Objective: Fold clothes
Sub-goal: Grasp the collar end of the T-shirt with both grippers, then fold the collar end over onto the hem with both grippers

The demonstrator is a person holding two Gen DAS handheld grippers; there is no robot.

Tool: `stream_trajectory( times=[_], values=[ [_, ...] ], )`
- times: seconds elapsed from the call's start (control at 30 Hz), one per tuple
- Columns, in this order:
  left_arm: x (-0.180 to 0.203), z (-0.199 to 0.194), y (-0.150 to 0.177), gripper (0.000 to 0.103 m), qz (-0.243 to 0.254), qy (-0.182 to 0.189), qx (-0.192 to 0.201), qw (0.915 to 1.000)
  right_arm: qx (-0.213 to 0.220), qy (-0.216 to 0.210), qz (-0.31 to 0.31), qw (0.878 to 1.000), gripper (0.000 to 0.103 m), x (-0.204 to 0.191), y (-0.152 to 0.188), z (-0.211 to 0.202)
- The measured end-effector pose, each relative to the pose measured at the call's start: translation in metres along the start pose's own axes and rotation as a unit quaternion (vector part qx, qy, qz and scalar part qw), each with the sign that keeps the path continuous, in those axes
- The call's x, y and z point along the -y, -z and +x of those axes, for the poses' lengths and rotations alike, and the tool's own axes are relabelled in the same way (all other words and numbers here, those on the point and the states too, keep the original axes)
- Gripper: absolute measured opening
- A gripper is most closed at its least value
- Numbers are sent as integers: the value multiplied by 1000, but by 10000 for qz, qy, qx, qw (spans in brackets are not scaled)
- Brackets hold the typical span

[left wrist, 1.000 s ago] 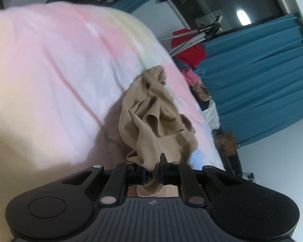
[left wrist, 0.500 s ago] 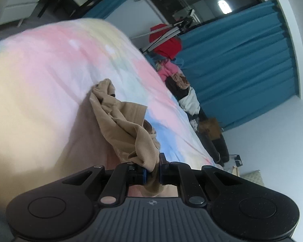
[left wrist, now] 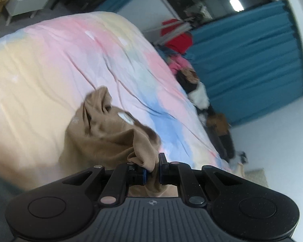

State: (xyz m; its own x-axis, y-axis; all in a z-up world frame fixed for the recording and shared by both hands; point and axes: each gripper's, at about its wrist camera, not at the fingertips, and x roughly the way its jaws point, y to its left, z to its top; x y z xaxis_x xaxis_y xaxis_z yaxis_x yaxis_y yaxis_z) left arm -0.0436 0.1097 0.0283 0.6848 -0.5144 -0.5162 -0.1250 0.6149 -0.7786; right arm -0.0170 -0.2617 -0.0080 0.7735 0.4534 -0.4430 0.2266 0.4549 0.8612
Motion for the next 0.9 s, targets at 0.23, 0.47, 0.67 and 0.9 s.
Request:
stream_trajectory(
  times=[0.23,0.47,0.67,0.9],
  values=[
    [1,96,-72,12,-169,-370,21,9992,-125,291,285,9991,14,-5,-37,56],
    [-28,190,-107,13,275,-552,-147,9980,-420,517,410,9969,14,29,-76,139],
    [-39,224,-104,14,892,-790,-267,9925,-784,549,187,9952,18,53,-84,169],
    [-8,210,-86,57,2209,-570,-39,9736,-646,48,-789,9948,80,28,-81,154]
  ],
)
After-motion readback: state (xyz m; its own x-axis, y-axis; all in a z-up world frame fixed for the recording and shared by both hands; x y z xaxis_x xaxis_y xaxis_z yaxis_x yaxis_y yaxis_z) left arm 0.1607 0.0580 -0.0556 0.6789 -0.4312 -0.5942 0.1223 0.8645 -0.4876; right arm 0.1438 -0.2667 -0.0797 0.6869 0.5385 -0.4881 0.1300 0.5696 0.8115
